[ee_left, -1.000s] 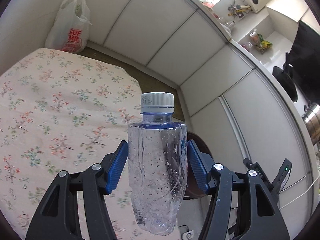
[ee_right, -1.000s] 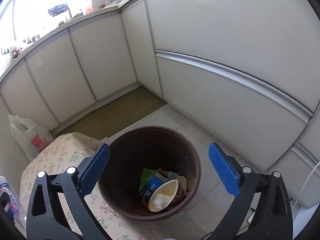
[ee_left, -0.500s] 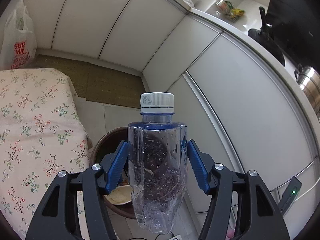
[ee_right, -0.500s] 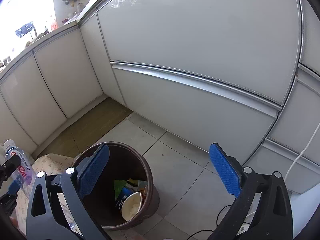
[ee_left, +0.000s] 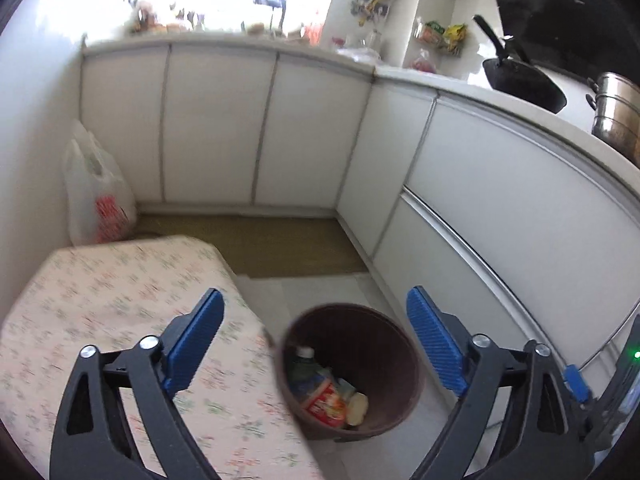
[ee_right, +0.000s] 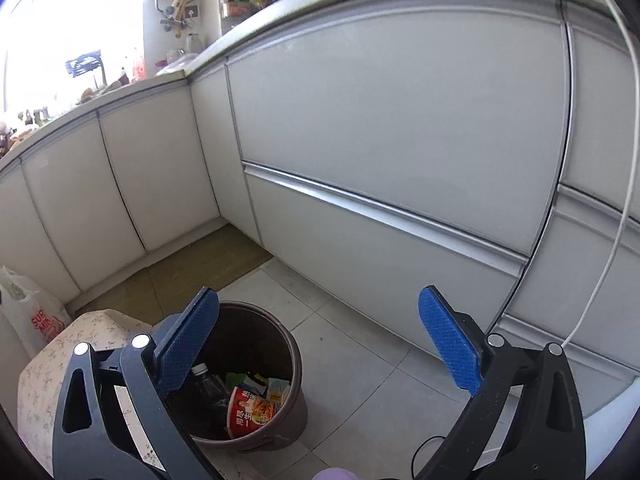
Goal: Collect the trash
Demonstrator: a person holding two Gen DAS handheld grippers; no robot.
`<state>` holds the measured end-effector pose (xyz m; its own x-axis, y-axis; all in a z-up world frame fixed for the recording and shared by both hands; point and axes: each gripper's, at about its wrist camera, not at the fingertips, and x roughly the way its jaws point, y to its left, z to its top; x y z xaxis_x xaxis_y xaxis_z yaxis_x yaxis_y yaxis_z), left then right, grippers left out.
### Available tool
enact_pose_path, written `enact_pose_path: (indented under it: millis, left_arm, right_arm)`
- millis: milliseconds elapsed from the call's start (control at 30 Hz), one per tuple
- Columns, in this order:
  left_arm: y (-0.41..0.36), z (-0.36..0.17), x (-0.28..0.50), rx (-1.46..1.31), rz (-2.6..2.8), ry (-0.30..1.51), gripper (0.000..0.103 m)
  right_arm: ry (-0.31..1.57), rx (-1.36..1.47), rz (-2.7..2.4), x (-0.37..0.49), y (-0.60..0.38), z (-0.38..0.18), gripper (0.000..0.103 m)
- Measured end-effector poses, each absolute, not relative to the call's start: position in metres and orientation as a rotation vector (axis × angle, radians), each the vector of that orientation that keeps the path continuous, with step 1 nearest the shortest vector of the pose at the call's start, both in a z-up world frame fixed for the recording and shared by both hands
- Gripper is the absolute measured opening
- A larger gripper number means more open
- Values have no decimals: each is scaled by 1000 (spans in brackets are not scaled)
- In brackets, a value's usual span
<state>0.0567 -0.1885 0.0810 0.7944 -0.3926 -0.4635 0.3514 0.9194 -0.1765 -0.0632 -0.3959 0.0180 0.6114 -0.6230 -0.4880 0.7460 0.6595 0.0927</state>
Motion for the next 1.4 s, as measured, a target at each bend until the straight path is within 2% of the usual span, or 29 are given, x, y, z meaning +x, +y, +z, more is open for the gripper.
enact_pose_path:
  millis: [67,133,267,400,567,867,1400]
  left_arm:
    - [-165,96,11,-32,-338,342,96]
    - [-144,98,-20,-6,-303,264,97]
    - [-95,79,-39,-80,-295,386,97]
    - [-65,50,-53,-68,-185,367,97]
    - [-49,22,-50,-66,-185,435,97]
    - [-44,13,-38,-83,-188,498,97]
    - [-48,8,-33,-68,-205,529,97]
  right_arm:
    - [384,264,-792,-79,-371,30,96]
    - [346,250,-787,-97,-348,37,96]
    - [290,259,-697,-134,-303,37,96]
    - [333,187,-638,-145,-271,22,96]
    - [377,127,-598,-132,-251,12,96]
    - [321,10,-533,-119,-208,7,96]
    - [317,10,-519,-115,-211,8,96]
